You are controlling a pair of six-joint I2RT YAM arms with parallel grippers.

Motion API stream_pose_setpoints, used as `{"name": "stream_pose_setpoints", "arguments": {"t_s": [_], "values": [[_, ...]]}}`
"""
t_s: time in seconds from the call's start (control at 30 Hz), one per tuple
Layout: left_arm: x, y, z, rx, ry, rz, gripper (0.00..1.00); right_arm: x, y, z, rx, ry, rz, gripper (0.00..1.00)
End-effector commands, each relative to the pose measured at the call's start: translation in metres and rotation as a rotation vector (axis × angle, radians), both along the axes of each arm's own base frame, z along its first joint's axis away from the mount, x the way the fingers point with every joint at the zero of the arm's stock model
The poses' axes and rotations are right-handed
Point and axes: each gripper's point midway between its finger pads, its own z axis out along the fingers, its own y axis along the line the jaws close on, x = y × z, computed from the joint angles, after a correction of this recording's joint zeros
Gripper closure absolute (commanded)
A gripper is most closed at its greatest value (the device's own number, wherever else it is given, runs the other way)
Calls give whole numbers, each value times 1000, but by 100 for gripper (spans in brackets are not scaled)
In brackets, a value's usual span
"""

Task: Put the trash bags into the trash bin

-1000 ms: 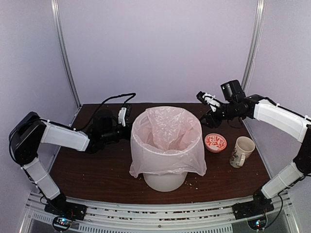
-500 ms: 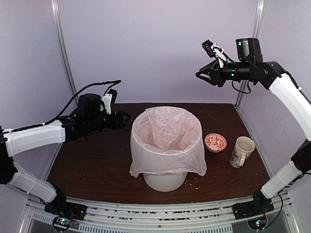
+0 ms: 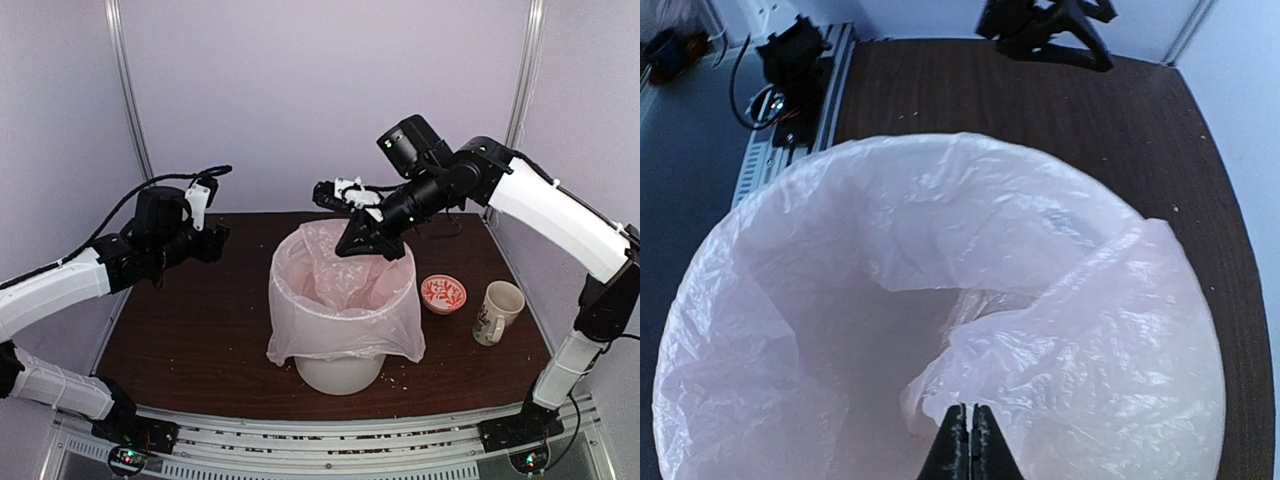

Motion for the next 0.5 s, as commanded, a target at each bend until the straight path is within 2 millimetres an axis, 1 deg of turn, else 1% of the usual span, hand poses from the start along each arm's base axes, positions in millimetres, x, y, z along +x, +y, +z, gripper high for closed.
{"name": "stream_pose_setpoints", "arguments": {"t_s": [0.0, 0.13, 0.3, 0.47], "values": [[7, 16, 14, 14, -70, 28, 34, -10, -7, -32, -162, 22, 46, 100], [6, 22, 14, 39, -82, 32, 34, -10, -6, -53, -242, 62, 63, 100], [5, 19, 13, 40, -79, 11, 35, -11, -1, -75, -300, 78, 77, 100], [3, 18, 16, 38, -84, -1, 35, -9, -1, -104, -391, 71, 77, 100]]}}
